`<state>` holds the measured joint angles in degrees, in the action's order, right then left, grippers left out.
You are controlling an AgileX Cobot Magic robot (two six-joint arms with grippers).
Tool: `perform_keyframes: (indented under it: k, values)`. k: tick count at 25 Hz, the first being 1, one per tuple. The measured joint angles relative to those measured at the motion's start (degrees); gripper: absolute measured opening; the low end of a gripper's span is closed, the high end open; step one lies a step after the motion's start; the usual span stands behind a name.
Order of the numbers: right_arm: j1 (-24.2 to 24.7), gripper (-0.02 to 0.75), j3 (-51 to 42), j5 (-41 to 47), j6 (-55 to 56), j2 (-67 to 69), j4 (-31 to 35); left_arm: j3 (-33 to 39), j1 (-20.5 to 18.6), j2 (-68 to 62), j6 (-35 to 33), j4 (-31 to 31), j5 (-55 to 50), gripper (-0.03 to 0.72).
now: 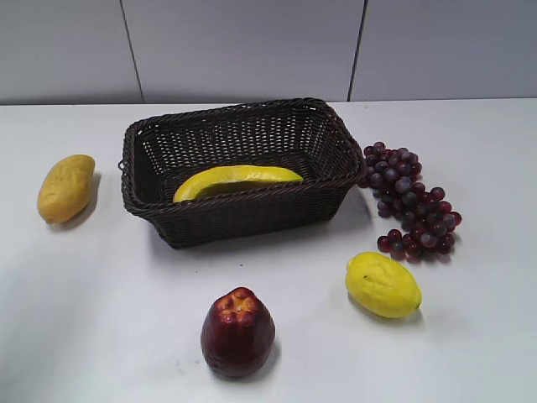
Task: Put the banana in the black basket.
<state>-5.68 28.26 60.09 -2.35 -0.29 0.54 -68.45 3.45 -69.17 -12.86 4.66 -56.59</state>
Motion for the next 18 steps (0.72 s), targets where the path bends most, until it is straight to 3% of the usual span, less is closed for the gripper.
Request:
perform_keyframes:
  k: [5, 18]
  values:
    - [0.0, 0.591, 0.0, 0.0, 0.0, 0.0, 0.0, 3.15, -6.17, 5.34, 2.61, 0.0, -7.41, 0.592]
    - [0.0, 0.591, 0.0, 0.05, 0.0, 0.0, 0.0, 27.73, -6.45, 34.45, 3.05, 1.28, -5.19, 0.589]
